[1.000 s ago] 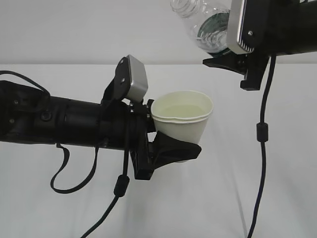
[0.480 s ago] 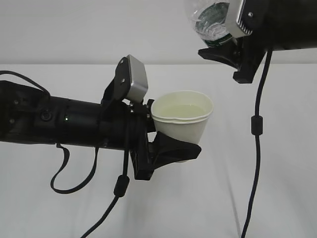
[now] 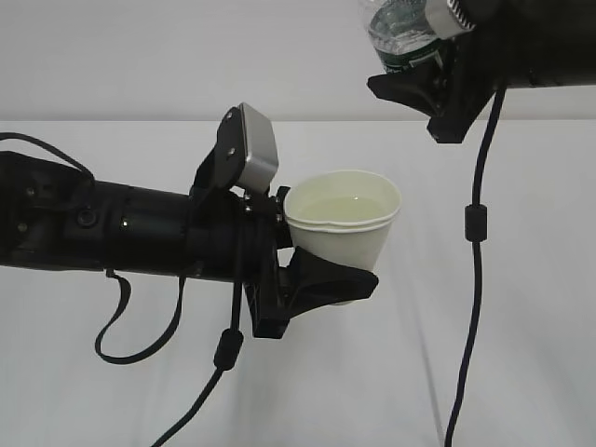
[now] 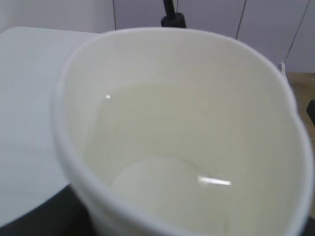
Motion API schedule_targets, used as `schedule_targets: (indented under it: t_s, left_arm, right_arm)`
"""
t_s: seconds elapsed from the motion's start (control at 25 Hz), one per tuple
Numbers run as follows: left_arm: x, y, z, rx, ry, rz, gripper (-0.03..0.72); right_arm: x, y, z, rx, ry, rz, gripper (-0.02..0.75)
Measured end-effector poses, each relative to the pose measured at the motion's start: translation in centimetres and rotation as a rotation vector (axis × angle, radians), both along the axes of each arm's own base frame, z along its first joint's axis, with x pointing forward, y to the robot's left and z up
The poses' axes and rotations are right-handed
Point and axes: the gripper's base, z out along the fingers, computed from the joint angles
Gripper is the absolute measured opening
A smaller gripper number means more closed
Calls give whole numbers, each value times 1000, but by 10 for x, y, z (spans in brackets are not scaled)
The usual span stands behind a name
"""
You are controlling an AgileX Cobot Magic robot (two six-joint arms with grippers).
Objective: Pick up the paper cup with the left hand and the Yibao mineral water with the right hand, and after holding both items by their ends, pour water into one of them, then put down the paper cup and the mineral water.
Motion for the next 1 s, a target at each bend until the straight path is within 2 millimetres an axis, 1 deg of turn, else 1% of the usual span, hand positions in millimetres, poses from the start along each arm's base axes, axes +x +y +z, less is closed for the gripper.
schedule_targets:
  t_s: [0.6, 1.0]
  left_arm:
    - [0, 0, 0, 0, -2, 0, 430]
    - [0, 0, 0, 0, -2, 0, 430]
  right_arm:
    - [1, 0, 4, 184, 102, -75, 483]
    - [2, 0, 4, 240, 147, -99, 483]
